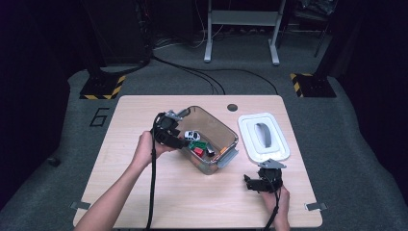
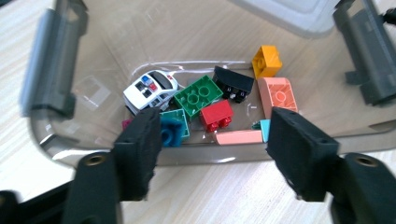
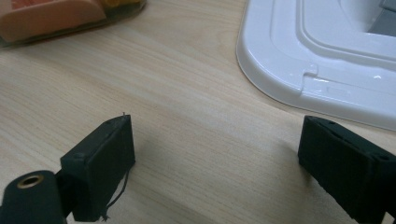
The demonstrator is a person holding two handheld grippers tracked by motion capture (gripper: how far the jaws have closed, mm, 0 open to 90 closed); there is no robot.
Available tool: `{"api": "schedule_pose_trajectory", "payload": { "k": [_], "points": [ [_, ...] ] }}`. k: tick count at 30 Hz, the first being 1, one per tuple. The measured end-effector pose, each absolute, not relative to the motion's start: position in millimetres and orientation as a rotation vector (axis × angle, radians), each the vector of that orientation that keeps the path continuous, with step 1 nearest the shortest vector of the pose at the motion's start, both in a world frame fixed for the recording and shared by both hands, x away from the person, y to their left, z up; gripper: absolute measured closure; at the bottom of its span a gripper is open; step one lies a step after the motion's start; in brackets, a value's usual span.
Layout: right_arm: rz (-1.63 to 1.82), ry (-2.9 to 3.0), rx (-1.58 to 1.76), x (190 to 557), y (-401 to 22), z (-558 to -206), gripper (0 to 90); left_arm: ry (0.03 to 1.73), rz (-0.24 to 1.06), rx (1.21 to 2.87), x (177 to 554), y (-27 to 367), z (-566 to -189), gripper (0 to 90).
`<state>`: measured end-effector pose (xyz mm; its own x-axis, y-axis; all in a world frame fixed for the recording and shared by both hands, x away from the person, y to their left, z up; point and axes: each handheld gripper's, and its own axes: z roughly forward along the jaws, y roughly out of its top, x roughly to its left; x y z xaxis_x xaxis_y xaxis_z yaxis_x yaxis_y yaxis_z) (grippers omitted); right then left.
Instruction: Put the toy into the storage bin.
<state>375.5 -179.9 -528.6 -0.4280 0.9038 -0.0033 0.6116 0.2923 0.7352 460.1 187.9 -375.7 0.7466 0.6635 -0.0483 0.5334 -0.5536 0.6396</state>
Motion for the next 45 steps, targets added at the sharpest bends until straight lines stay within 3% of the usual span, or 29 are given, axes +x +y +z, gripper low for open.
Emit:
{"api": "schedule_pose_trajectory", "payload": {
  "k": [7,12,26,35,45],
  "points": [
    [0.938,2.146,1.356,375.5,-180.0,-528.6,10.1,0.908,0.323,2.239,441.2,215.5,-369.8,20.1],
    [0.938,2.142,1.366,375.2,-179.6,-528.5,10.1,0.936,0.349,2.217,432.8,234.6,-374.9,15.9],
    [0.954,2.139,1.423,379.5,-183.8,-526.5,3.8,1.1,0.342,2.143,417.2,290.1,-444.7,13.2],
    [0.957,2.1,1.413,396.1,-191.1,-505.8,1.7,1.212,0.289,2.119,408.2,309.7,-501.2,8.3],
    [0.93,2.072,1.444,441.3,-206.6,-491.0,2.3,1.129,0.362,2.097,395.8,313.1,-524.0,7.7]
  ]
}}
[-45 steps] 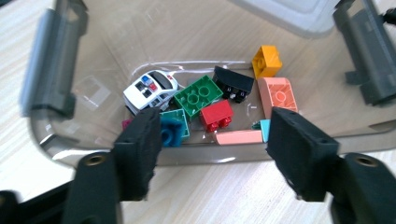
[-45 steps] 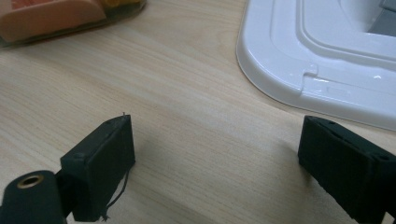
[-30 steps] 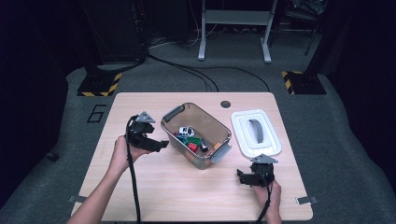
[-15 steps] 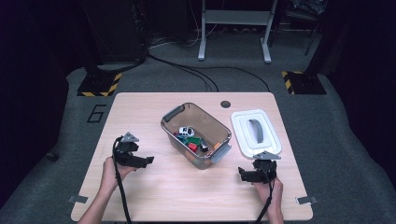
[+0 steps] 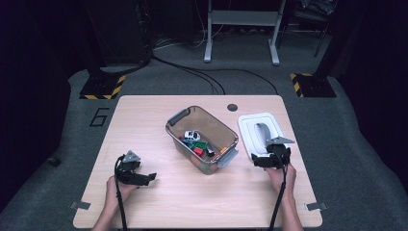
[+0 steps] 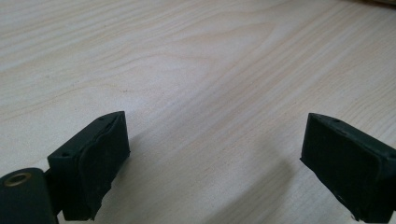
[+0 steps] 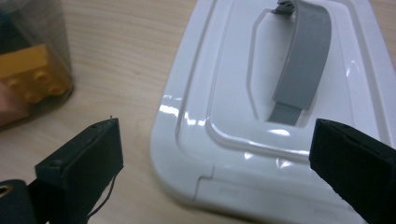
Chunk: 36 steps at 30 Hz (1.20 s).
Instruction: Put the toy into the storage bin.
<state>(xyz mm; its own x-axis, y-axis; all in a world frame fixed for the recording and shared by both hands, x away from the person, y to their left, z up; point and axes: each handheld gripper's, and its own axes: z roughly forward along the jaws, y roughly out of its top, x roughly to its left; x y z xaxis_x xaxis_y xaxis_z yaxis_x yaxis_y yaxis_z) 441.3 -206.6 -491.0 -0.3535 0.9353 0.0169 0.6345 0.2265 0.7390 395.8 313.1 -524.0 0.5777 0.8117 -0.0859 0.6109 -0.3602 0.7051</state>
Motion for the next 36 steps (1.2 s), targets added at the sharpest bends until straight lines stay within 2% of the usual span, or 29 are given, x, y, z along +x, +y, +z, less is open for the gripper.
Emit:
{"api": "schedule_pose_trajectory", "payload": {
  "k": [4,10,18,19,21,22,23,26,36],
  "points": [
    [0.915,2.064,1.473,464.7,-213.6,-489.1,4.8,1.084,0.468,2.115,387.3,311.8,-529.3,8.1],
    [0.905,2.05,1.523,496.4,-222.1,-489.5,15.1,1.086,0.481,2.104,385.5,311.1,-530.1,8.5],
    [0.9,2.045,1.582,521.9,-222.2,-490.3,38.2,1.065,0.463,2.13,382.2,312.4,-529.2,8.2],
    [0.898,2.038,1.588,524.1,-222.4,-489.9,45.1,1.066,0.464,2.129,382.2,312.3,-529.2,8.2],
    [0.894,2.031,1.603,525.9,-222.6,-489.7,48.5,1.073,0.466,2.121,381.9,311.7,-529.5,8.2],
    [0.904,2.026,1.609,528.4,-224.5,-490.4,60.8,1.07,0.469,2.12,382.0,311.7,-529.6,8.2],
    [0.894,2.025,1.612,528.4,-225.0,-490.7,63.2,1.071,0.469,2.12,381.9,311.6,-529.6,8.2],
    [0.922,2.015,1.635,526.5,-227.4,-490.7,66.4,1.074,0.47,2.118,381.8,311.4,-529.7,8.2],
    [0.919,2.033,1.54,513.6,-223.2,-479.5,67.3,1.071,0.475,2.113,382.2,311.2,-530.0,8.2]
  ]
}}
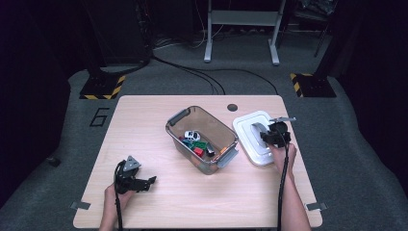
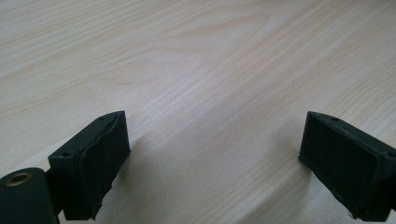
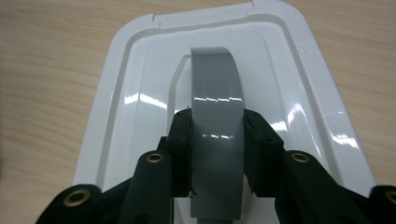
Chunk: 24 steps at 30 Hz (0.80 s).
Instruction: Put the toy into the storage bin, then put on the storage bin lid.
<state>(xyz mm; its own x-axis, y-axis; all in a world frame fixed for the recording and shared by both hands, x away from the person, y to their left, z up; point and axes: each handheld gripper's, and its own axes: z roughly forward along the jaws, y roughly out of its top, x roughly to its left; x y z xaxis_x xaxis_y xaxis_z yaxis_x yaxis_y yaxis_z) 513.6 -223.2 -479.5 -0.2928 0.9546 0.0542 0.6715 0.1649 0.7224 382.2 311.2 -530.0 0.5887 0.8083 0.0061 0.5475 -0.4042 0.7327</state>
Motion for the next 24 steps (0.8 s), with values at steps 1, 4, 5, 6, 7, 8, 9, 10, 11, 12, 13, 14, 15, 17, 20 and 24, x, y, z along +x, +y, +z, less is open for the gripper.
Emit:
{"api": "schedule_pose_trajectory", "payload": {
  "k": [1,4,5,6,7,8,9,10,11,12,13,14,15,17,20,24],
  "points": [
    [0.915,2.037,1.536,511.9,-222.7,-477.9,67.2,1.077,0.47,2.108,382.0,310.8,-530.2,8.1],
    [0.917,2.045,1.511,508.1,-221.6,-472.3,67.3,1.079,0.469,2.107,382.0,310.7,-530.2,8.2],
    [0.926,2.047,1.501,506.9,-221.7,-469.8,67.2,1.078,0.47,2.108,382.1,310.7,-530.2,8.1],
    [0.928,2.045,1.508,505.7,-221.1,-467.4,67.3,1.076,0.471,2.11,382.1,310.9,-530.1,8.2],
    [0.921,2.055,1.487,504.9,-222.1,-465.6,67.3,1.078,0.47,2.108,382.1,310.7,-530.2,8.2],
    [0.924,2.053,1.484,504.4,-222.1,-463.5,67.3,1.076,0.471,2.11,382.1,310.9,-530.1,8.2],
    [0.922,2.053,1.485,503.6,-222.3,-461.7,67.3,1.075,0.471,2.112,382.2,310.9,-530.1,8.2],
    [0.925,2.051,1.492,502.7,-222.1,-459.1,67.3,1.075,0.472,2.112,382.2,310.9,-530.1,8.2],
    [0.931,2.054,1.477,501.7,-223.7,-456.1,67.3,1.078,0.47,2.108,382.1,310.7,-530.2,8.2],
    [0.938,2.053,1.48,501.0,-224.0,-454.1,67.3,1.075,0.472,2.112,382.2,310.9,-530.1,8.2],
    [0.939,2.055,1.467,499.9,-224.9,-450.8,67.3,1.075,0.472,2.111,382.2,310.9,-530.1,8.2],
    [0.941,2.055,1.456,499.7,-225.4,-448.8,67.3,1.075,0.472,2.112,382.2,310.9,-530.1,8.2],
    [0.941,2.059,1.454,498.6,-225.6,-445.1,67.3,1.075,0.472,2.112,382.2,310.9,-530.1,8.2],
    [0.945,2.061,1.446,497.4,-226.4,-440.0,67.3,1.074,0.472,2.113,382.2,311.0,-530.1,8.1],
    [0.956,2.062,1.44,496.9,-228.4,-432.9,67.3,1.076,0.471,2.111,382.1,310.9,-530.1,8.2],
    [0.954,2.068,1.424,498.0,-229.5,-422.2,67.3,1.074,0.471,2.113,382.2,311.0,-530.1,8.2]
  ]
}}
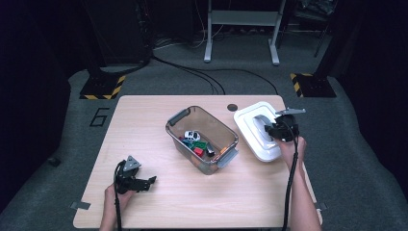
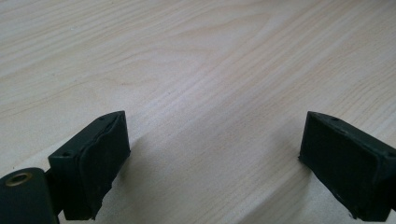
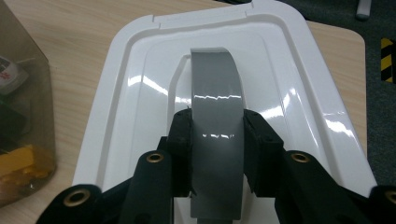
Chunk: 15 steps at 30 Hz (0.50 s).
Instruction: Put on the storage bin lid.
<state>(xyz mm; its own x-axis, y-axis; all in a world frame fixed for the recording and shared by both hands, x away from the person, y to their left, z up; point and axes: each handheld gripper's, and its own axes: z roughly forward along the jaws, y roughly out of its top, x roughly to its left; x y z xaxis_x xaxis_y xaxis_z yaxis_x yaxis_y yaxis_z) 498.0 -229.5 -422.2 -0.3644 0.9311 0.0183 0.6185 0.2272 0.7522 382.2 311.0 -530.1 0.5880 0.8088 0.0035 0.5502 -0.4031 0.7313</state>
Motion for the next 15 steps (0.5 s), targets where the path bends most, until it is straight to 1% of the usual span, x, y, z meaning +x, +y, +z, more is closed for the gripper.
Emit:
{"api": "schedule_pose_trajectory", "payload": {
  "k": [15],
  "points": [
    [0.978,2.062,1.372,498.2,-234.3,-382.5,67.3,1.076,0.476,2.11,382.3,310.8,-530.0,8.2]
  ]
}}
